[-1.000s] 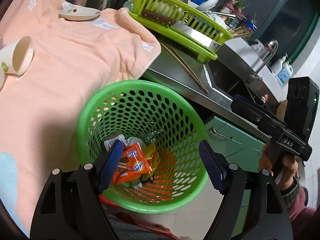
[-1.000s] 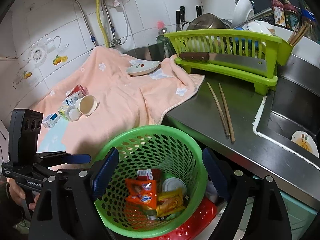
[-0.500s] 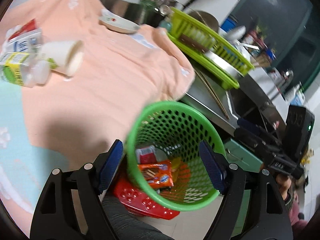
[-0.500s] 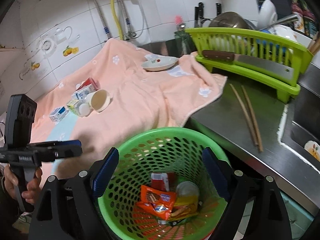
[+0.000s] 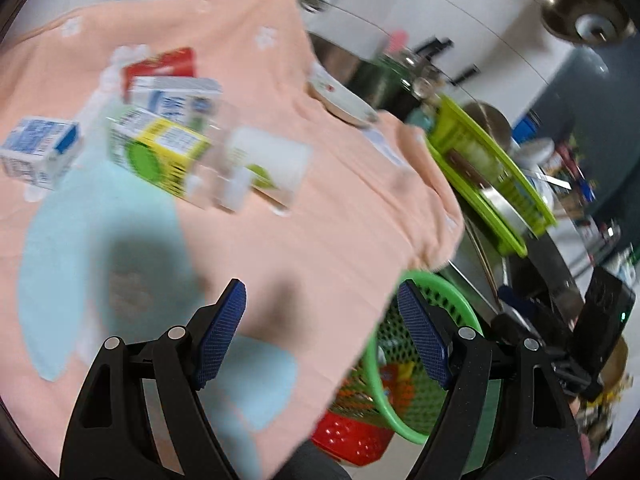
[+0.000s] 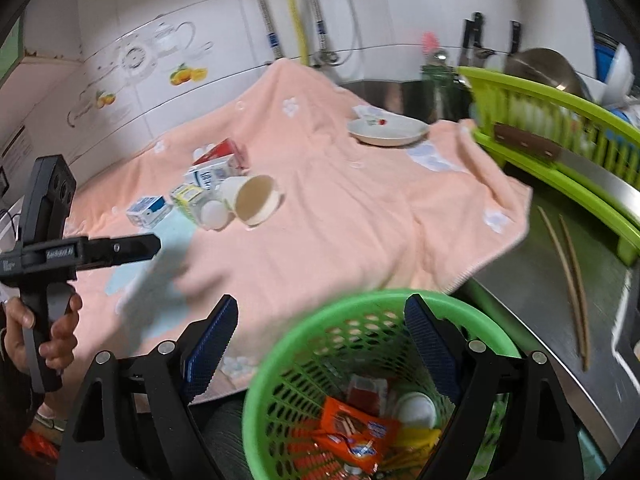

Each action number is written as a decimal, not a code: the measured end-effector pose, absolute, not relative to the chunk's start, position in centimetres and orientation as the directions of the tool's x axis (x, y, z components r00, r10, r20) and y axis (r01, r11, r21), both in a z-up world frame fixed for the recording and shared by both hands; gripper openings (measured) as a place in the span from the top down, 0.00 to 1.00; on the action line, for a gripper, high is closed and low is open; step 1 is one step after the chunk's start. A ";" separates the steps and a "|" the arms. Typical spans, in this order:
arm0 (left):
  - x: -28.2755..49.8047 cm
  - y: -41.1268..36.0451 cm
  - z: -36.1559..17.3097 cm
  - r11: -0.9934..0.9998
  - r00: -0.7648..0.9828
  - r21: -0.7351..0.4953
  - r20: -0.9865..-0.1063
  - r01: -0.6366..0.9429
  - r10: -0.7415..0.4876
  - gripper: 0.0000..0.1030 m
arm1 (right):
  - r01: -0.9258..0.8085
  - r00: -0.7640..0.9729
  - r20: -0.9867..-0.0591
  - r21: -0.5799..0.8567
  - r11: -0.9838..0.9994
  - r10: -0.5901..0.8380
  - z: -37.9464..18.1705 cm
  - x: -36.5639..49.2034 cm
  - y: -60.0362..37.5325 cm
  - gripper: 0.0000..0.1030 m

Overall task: Collect trash
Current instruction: 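Move the left tool to the clear plastic bottle while the right tool reaches the white paper cup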

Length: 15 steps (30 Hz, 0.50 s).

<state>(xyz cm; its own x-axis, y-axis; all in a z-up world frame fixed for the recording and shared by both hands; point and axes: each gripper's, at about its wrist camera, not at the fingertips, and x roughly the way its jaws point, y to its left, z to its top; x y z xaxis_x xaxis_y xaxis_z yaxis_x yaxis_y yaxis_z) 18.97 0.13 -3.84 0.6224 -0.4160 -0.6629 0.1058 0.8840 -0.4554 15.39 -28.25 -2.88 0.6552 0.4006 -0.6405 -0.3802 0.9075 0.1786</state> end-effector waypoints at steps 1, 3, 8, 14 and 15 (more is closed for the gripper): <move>19.2 1.0 -3.6 0.885 0.633 -0.458 -0.661 0.086 -0.403 0.25 | -0.394 0.649 -0.642 0.175 0.902 0.408 -2.8 15.8 -27.6 0.20; 19.5 2.3 -3.3 0.883 0.646 -0.465 -0.657 0.058 -0.389 0.25 | -0.417 0.639 -0.646 0.165 0.894 0.417 -2.8 16.5 -26.4 0.20; 20.4 4.7 -2.9 0.887 0.664 -0.462 -0.665 -0.005 -0.343 0.25 | -0.475 0.608 -0.661 0.141 0.869 0.440 -2.7 18.3 -23.3 0.20; 21.6 7.2 -3.0 0.883 0.666 -0.465 -0.679 -0.066 -0.308 0.25 | -0.533 0.578 -0.672 0.118 0.838 0.462 -2.3 21.3 -20.5 0.20; 21.8 7.6 -2.9 0.882 0.666 -0.464 -0.682 -0.076 -0.302 0.25 | -0.538 0.574 -0.674 0.117 0.835 0.465 -2.2 21.7 -20.2 0.20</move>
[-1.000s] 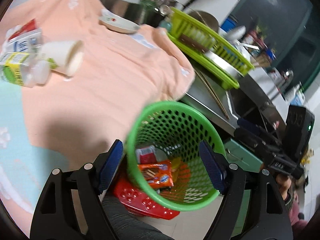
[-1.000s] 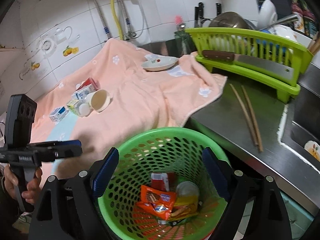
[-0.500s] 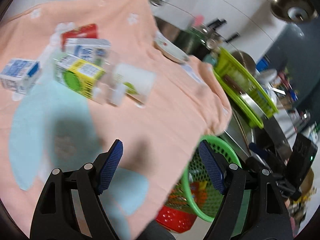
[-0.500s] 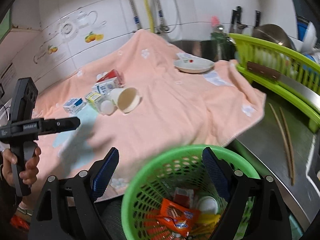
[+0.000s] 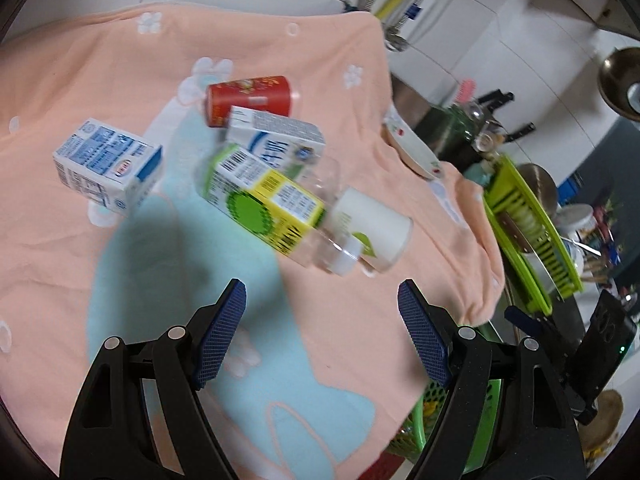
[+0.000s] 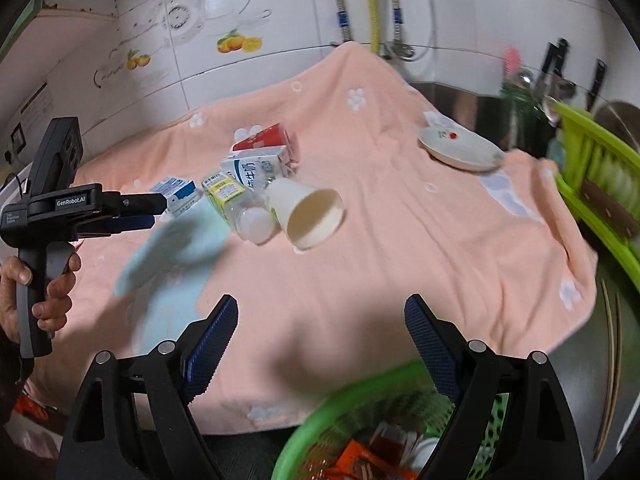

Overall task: Collect trash
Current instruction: 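Move the left tool to the clear plastic bottle while the right tool reaches the white paper cup, then grasp the plastic bottle with the left tool while the right tool grasps the paper cup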

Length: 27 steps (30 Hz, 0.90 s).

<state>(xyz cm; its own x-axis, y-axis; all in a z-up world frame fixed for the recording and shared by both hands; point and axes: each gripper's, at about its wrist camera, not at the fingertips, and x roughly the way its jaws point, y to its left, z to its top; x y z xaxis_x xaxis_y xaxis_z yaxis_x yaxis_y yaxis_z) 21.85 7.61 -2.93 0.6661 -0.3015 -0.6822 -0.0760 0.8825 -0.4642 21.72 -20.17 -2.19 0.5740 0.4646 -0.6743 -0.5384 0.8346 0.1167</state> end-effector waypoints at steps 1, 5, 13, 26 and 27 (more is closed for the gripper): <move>22.1 7.9 -2.9 0.881 0.667 -0.466 -0.682 -0.082 -0.299 0.25 | -0.547 0.567 -0.678 0.115 0.829 0.468 -2.1 22.5 -19.6 0.20; 23.1 8.8 -2.7 0.879 0.669 -0.466 -0.686 -0.101 -0.287 0.25 | -0.582 0.553 -0.689 0.083 0.809 0.468 -1.5 24.9 -17.6 0.20; 25.0 10.3 -3.4 0.867 0.653 -0.478 -0.703 -0.141 -0.281 0.25 | -0.660 0.481 -0.722 0.075 0.748 0.497 -1.5 30.3 -13.5 0.25; 29.1 10.9 -4.2 0.853 0.626 -0.494 -0.722 -0.168 -0.295 0.25 | -0.746 0.347 -0.803 0.077 0.661 0.485 -3.9 37.1 -7.8 0.29; 29.5 10.9 -4.3 0.847 0.621 -0.503 -0.722 -0.170 -0.304 0.25 | -0.751 0.334 -0.810 0.081 0.656 0.482 -4.2 37.4 -7.6 0.29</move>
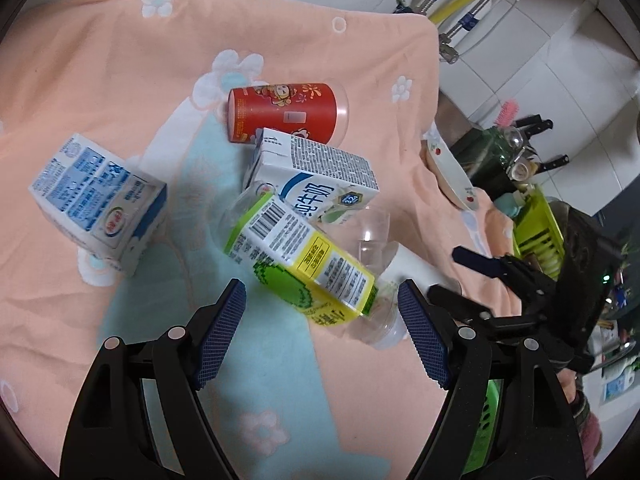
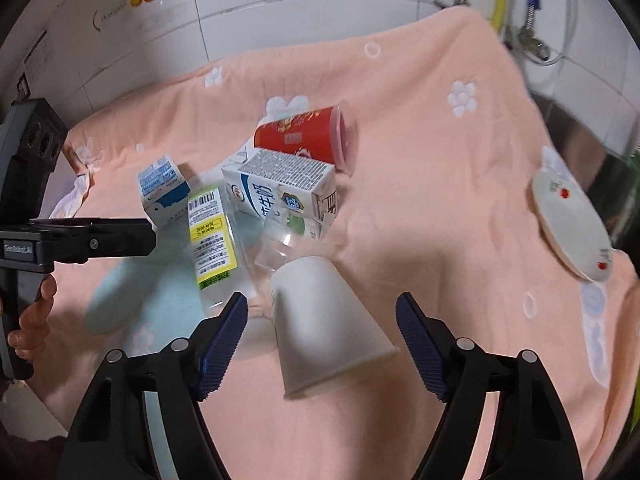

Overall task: Collect trash
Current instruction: 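Grasp the plastic bottle with the left tool while the right tool grasps the paper cup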

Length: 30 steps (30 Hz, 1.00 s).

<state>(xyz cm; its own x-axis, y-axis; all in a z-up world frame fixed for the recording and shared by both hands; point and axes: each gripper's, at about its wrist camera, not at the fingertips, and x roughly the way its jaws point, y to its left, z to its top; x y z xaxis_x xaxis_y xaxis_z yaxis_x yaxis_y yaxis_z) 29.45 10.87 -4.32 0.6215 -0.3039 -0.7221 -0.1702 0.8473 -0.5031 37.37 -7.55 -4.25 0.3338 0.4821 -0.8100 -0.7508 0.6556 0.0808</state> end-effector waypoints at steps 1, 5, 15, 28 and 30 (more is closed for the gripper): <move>29.7 10.8 -4.4 0.844 0.620 -0.509 -0.721 -0.171 -0.310 0.25 | -0.756 0.318 -0.817 0.088 0.648 0.481 -4.6 37.7 -7.3 0.30; 30.8 10.3 -4.8 0.840 0.609 -0.508 -0.732 -0.189 -0.305 0.25 | -0.774 0.272 -0.844 0.092 0.626 0.461 -6.1 38.3 -6.6 0.32; 32.9 9.5 -6.5 0.809 0.562 -0.508 -0.777 -0.296 -0.283 0.25 | -0.770 0.235 -0.859 0.121 0.626 0.455 -7.5 38.3 -7.6 0.37; 34.6 9.7 -8.2 0.736 0.528 -0.487 -0.824 -0.470 -0.208 0.23 | -0.744 0.238 -0.863 0.134 0.655 0.446 -7.2 36.7 -10.1 0.38; 34.8 9.8 -8.7 0.724 0.511 -0.478 -0.836 -0.498 -0.200 0.23 | -0.741 0.238 -0.864 0.134 0.658 0.444 -7.2 36.6 -10.4 0.38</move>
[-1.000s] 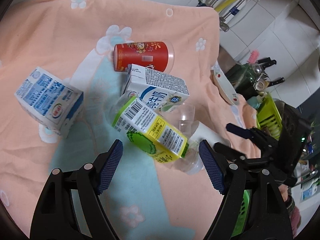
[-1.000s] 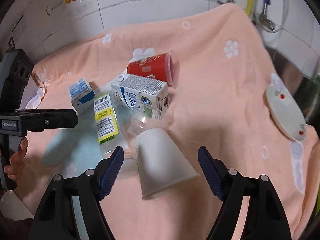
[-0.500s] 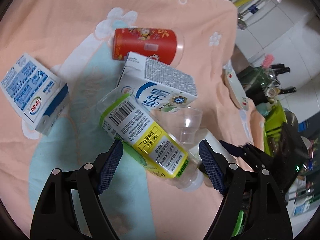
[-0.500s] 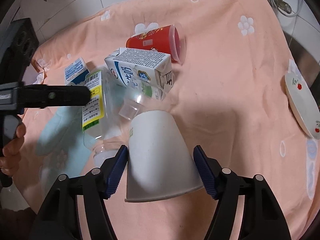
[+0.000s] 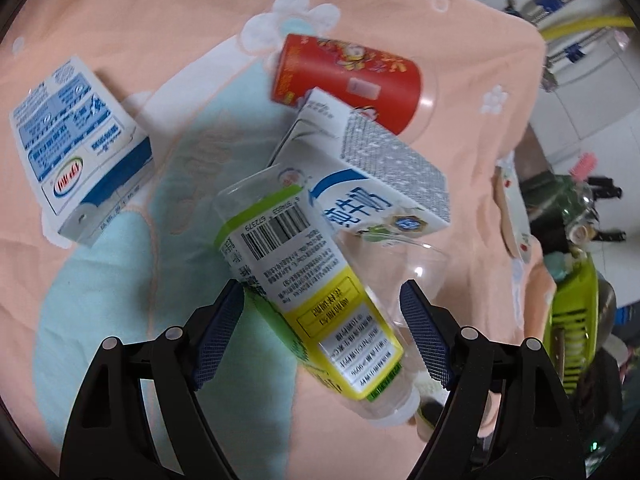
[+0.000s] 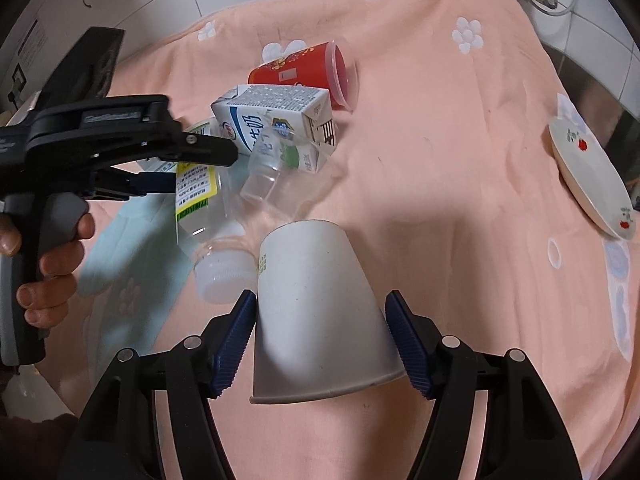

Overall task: Collect trash
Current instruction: 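Grasp the plastic bottle with the left tool while the right tool grasps the paper cup, then carry the bottle and paper cup over the green basket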

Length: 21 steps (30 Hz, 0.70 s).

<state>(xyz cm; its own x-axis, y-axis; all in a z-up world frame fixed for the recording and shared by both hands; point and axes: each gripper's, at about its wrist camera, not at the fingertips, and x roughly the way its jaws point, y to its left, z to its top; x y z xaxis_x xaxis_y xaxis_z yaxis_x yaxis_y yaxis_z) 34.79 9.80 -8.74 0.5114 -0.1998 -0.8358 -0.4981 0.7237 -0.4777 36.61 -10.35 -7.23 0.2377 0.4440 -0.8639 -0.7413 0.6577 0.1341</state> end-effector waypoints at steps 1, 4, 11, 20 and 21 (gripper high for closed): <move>34.9 9.8 -9.0 0.715 0.503 -0.475 -0.841 -0.514 -0.197 0.23 | -0.739 0.238 -0.864 0.135 0.660 0.443 -7.2 36.5 -10.5 0.38; 34.7 10.2 -9.8 0.672 0.506 -0.498 -0.837 -0.548 -0.207 0.22 | -0.737 0.241 -0.865 0.132 0.663 0.440 -7.1 36.3 -10.8 0.38; 34.3 10.2 -9.6 0.676 0.522 -0.513 -0.825 -0.529 -0.218 0.29 | -0.735 0.249 -0.865 0.125 0.667 0.436 -7.0 36.1 -11.1 0.37; 32.0 9.5 -7.6 0.745 0.567 -0.531 -0.784 -0.404 -0.251 0.43 | -0.721 0.315 -0.839 0.092 0.687 0.443 -6.4 33.3 -12.2 0.39; 31.5 9.2 -7.3 0.758 0.574 -0.527 -0.779 -0.383 -0.252 0.44 | -0.715 0.318 -0.834 0.101 0.692 0.451 -6.3 33.0 -12.5 0.39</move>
<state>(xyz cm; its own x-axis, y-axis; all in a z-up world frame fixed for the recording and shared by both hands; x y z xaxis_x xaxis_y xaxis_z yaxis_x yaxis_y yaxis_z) 31.53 9.24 -7.27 0.5739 -0.2522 -0.7791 -0.3828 0.7584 -0.5275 32.97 -12.51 -6.26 0.3180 0.4509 -0.8340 -0.7152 0.6915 0.1012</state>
